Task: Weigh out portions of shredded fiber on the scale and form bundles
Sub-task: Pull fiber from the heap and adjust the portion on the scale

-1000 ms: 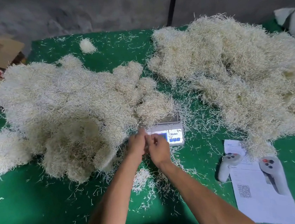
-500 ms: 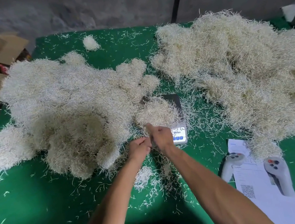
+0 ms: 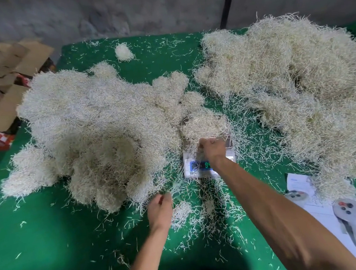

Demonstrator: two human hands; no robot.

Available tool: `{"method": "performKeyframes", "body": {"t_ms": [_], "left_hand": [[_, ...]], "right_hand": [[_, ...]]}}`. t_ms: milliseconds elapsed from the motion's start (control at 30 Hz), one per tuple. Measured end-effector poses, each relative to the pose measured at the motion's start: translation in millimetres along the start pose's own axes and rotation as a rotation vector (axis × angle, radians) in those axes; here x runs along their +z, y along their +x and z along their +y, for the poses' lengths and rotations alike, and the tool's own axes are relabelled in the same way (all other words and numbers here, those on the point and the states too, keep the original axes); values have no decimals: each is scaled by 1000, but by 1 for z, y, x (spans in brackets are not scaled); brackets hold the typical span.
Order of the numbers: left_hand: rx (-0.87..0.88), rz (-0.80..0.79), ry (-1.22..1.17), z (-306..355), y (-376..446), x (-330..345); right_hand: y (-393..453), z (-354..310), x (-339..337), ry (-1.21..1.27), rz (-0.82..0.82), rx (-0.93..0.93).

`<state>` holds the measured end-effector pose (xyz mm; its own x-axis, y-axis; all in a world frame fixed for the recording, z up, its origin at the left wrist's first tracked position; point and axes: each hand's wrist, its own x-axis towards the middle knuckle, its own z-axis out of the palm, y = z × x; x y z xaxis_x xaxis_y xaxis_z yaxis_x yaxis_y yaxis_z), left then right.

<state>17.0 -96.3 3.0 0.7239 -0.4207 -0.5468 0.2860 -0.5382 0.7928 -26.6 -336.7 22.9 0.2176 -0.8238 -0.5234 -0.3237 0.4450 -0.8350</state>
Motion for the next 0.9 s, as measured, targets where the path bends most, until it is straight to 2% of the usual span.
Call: {"method": "performKeyframes", "body": {"t_ms": [67,133,300,367,467,567,667,900], "left_hand": [[-10,77,94,-14,-3,-8],[22,110,287,-26,-4,-15],[209,140,698,-23,-6,-14],[271,117,630,-14,-9,-5],[294,-81,297,2,-14,7],[259,-198,136,12,-17,18],[239,-189,79,18,-15,26],[202,-223,76,19,-6,32]], "right_hand": [[0,5,-4,-9,0,-20],[0,8,-9,-38,-6,-47],[-9,12,-27,27,26,-157],[-14,19,-31,61,32,-150],[-20,36,-36,141,34,-91],[-25,53,-44,155,62,-68],[-31,64,-51,200,74,-74],[-19,55,-61,131,130,-120]]}}
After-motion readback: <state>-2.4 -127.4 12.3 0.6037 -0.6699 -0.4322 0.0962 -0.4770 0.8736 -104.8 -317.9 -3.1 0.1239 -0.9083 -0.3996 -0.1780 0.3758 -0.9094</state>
